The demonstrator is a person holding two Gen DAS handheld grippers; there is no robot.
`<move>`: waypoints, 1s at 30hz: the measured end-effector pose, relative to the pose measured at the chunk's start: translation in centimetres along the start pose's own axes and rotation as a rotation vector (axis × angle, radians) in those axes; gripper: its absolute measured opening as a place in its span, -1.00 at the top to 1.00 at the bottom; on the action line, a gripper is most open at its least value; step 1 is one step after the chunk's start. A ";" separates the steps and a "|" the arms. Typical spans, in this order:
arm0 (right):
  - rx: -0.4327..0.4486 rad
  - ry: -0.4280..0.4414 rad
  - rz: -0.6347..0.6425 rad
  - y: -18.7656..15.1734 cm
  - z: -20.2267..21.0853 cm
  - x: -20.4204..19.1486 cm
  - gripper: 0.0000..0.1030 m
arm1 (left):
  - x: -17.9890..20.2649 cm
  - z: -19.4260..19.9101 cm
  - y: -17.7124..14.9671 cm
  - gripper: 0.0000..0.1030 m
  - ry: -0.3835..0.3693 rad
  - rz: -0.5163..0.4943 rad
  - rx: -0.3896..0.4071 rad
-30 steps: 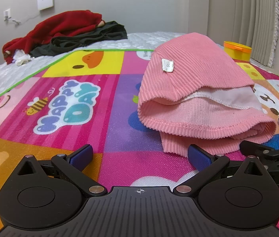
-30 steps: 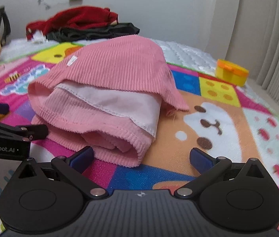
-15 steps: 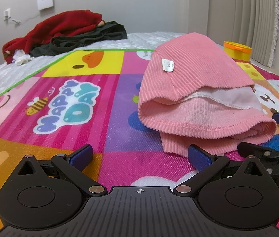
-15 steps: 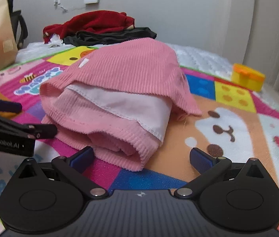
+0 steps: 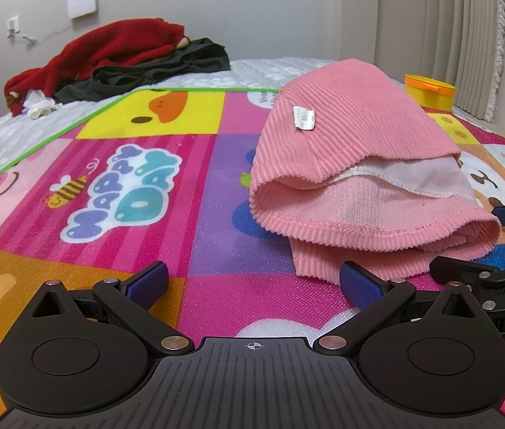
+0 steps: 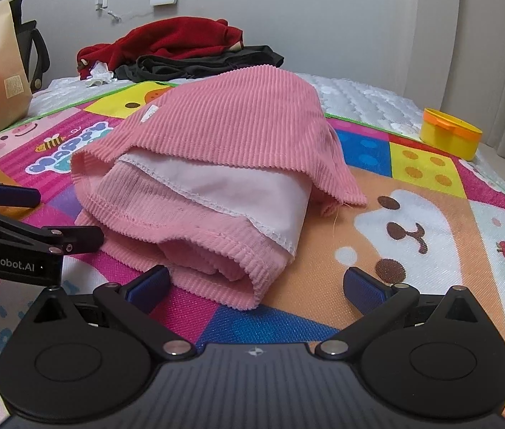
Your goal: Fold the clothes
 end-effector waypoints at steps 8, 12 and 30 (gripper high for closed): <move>0.009 0.005 0.008 -0.1 0.2 -0.1 -1.00 | 0.0 -0.1 0.0 -1.00 0.000 0.000 0.000; 0.004 0.005 0.015 -0.1 0.1 -0.1 -1.00 | 0.0 -0.1 0.0 -1.00 -0.001 0.000 0.001; -0.006 0.010 0.006 0.0 0.0 -0.1 -1.00 | -0.1 -0.2 0.1 -1.00 -0.008 -0.006 -0.005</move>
Point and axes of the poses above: each gripper's, at about its wrist camera, not at the fingertips, and z roughly against the way its jaws point, x to its right, y to its top, the point moved 1 cm from there along -z, roughly the way its jaws point, and after that the axes turned 3 degrees about -x, right-handed, at the moved point
